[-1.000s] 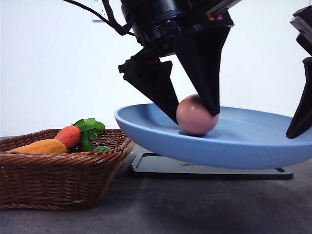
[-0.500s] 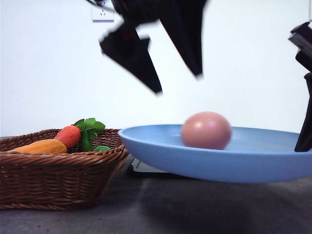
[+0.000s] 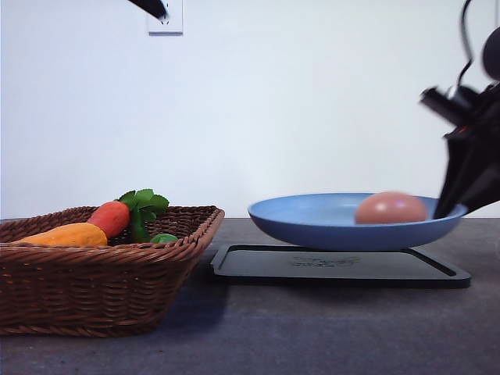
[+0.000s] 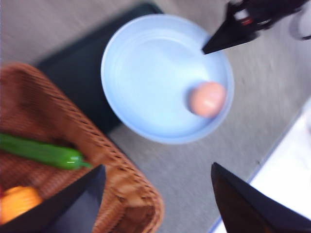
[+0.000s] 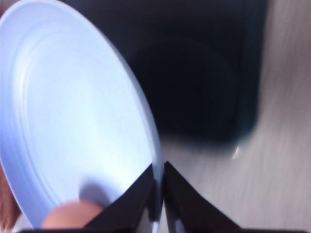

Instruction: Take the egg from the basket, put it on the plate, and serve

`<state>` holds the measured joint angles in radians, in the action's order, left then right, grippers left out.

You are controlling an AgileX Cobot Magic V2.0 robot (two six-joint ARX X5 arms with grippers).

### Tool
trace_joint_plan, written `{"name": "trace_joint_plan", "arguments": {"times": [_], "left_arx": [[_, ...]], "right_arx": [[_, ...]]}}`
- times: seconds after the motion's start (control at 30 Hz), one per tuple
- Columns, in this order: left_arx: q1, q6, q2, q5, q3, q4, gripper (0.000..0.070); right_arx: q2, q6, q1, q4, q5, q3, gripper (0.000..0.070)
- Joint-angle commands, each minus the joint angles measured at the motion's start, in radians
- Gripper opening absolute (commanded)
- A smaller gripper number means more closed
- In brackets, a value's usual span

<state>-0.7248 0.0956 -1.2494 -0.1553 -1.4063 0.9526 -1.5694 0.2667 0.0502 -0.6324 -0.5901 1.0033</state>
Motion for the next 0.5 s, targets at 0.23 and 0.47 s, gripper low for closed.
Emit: {"name": "trace_joint_plan", "arguments": {"times": [0.23, 0.47], "left_arx": [[0.073, -0.009, 0.081, 0.004, -0.026, 0.002, 0.0443], [0.1, -0.011, 0.092, 0.004, -0.026, 0.014, 0.0443]], "right_arx": [[-0.272, -0.016, 0.002, 0.051, -0.011, 0.223, 0.0], [-0.354, -0.012, 0.002, 0.055, -0.011, 0.268, 0.0]]}}
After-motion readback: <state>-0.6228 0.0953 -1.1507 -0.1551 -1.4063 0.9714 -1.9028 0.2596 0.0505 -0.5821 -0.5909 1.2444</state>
